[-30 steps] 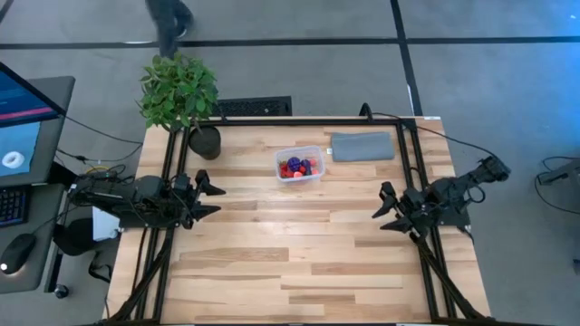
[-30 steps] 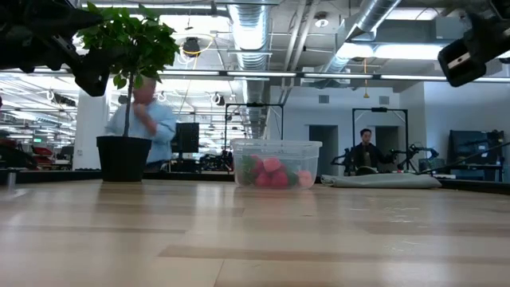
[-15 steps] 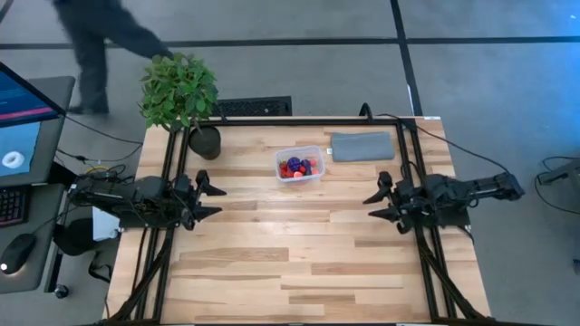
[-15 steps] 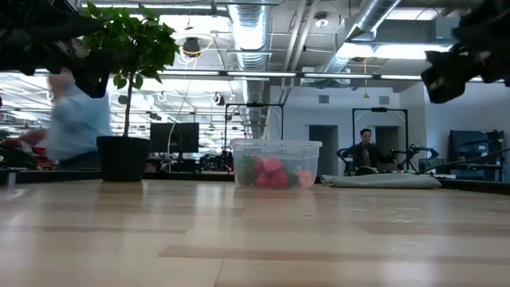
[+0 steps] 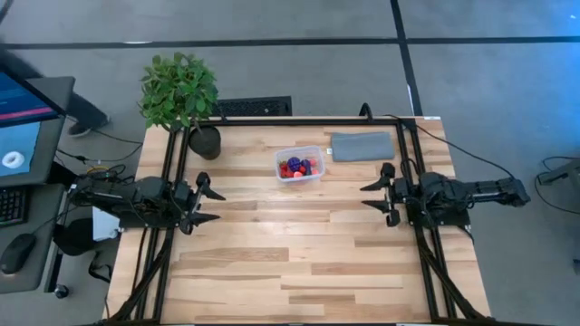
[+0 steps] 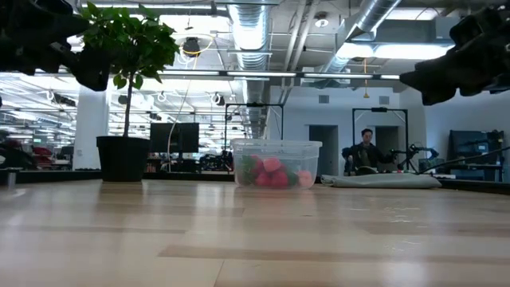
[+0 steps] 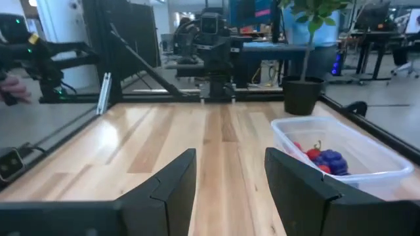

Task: Pick and placing Produce into tupperware
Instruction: Return to Home Position

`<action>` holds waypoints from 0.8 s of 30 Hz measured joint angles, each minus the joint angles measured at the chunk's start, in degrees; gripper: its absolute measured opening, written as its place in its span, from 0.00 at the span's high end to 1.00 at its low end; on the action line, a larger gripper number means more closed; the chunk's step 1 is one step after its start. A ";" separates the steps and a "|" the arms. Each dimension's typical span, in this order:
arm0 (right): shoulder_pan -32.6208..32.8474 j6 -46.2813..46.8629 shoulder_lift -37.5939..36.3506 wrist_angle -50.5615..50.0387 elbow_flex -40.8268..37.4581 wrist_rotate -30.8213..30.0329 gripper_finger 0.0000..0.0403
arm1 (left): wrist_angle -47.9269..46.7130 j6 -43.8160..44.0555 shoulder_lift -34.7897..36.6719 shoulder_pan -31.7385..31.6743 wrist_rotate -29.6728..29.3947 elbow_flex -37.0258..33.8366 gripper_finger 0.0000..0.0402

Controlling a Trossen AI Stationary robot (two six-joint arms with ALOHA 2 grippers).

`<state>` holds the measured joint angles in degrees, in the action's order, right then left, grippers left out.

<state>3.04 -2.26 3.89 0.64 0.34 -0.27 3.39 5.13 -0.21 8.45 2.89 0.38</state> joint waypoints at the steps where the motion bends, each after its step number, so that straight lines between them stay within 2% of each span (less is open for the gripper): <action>1: -0.39 -0.38 0.30 0.00 0.00 0.02 0.49 | -0.42 -0.12 0.00 0.00 0.23 0.00 0.35; 15: -4.64 2.26 7.42 -0.13 0.00 0.23 0.49 | -0.87 -2.83 -0.15 0.02 0.88 0.02 0.35; 24: -5.39 2.25 7.90 -0.15 0.00 0.25 0.49 | -0.89 -2.32 -0.15 0.02 0.81 0.02 0.35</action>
<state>-2.35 -0.01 11.79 0.49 0.34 -0.01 2.50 2.81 -0.36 8.47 3.70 0.40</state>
